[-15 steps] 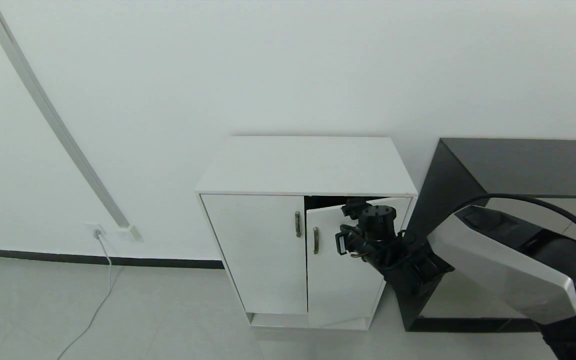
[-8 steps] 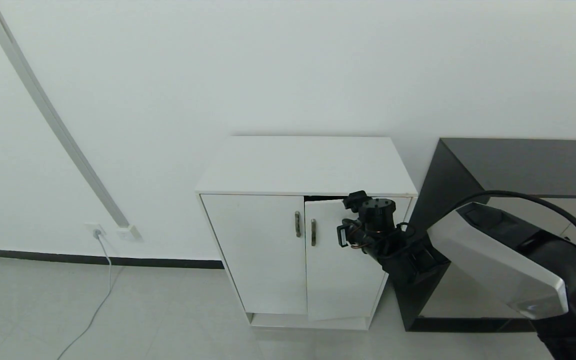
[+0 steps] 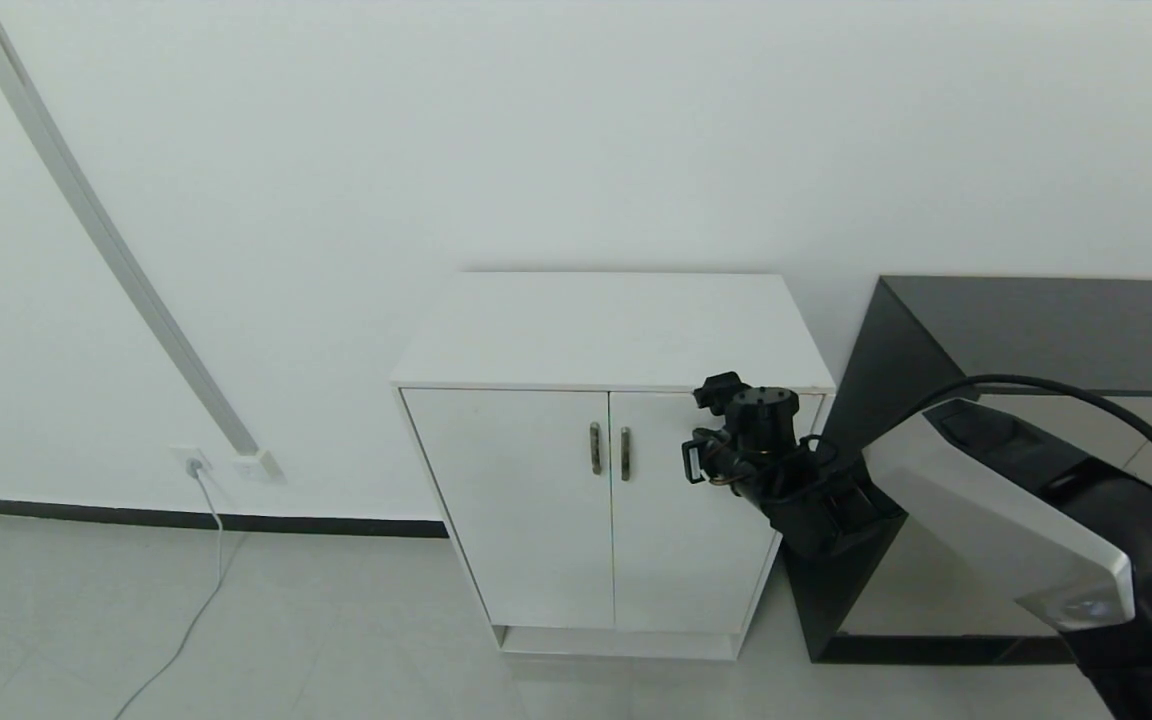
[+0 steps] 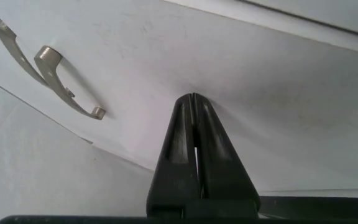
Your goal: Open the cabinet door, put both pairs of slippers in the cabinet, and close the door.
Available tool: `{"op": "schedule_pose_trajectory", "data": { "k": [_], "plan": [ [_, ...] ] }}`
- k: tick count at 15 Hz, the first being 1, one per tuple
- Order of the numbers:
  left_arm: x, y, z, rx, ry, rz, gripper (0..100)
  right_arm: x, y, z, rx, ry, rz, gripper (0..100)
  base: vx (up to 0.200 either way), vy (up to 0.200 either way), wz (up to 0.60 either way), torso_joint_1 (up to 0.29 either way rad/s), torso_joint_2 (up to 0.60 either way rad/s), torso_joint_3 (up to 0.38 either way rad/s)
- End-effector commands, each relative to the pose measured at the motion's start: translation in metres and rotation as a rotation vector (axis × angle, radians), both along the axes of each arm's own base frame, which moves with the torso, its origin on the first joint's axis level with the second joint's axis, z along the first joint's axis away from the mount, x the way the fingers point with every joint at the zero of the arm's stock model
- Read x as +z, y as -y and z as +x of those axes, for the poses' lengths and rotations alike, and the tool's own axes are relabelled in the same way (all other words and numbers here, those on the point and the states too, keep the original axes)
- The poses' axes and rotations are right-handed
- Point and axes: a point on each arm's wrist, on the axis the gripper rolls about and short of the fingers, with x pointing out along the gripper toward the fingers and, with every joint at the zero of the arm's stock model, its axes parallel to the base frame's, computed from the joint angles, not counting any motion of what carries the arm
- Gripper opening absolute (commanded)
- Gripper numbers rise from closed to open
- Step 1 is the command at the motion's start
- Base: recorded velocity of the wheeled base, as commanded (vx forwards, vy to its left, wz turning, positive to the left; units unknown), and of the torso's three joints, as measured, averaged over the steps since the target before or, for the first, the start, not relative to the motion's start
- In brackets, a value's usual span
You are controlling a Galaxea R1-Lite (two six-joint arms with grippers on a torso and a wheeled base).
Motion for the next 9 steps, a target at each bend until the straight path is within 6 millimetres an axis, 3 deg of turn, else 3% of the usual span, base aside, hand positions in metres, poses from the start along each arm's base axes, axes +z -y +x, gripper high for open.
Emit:
{"op": "schedule_pose_trajectory", "data": {
  "k": [1, 9],
  "plan": [
    [0.0000, 0.0000, 0.0001, 0.000, -0.001, 0.000, 0, -0.0023, 0.0010, 0.0033, -0.006, 0.002, 0.001, 0, 0.000, 0.000, 0.00, 0.000, 0.00, 0.000],
    [0.0000, 0.0000, 0.0001, 0.000, -0.001, 0.000, 0, -0.0049, 0.0044, 0.0069, -0.017, 0.005, 0.002, 0, 0.000, 0.000, 0.00, 0.000, 0.00, 0.000]
  ]
}}
